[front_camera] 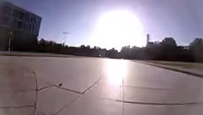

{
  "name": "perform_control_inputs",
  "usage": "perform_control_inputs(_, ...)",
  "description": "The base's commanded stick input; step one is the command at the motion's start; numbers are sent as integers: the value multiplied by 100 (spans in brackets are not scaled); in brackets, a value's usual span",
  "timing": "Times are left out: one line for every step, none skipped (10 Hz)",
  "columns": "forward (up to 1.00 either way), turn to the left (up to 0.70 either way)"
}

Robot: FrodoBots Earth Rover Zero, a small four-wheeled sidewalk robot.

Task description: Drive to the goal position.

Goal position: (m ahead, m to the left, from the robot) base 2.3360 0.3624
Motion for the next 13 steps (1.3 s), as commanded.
perform_control_inputs(70, 0)
perform_control_inputs(70, 0)
perform_control_inputs(70, 0)
perform_control_inputs(70, 0)
perform_control_inputs(70, 0)
perform_control_inputs(70, 0)
perform_control_inputs(70, 0)
perform_control_inputs(70, 0)
perform_control_inputs(70, 4)
perform_control_inputs(70, 8)
perform_control_inputs(70, 12)
perform_control_inputs(70, 15)
perform_control_inputs(70, 19)
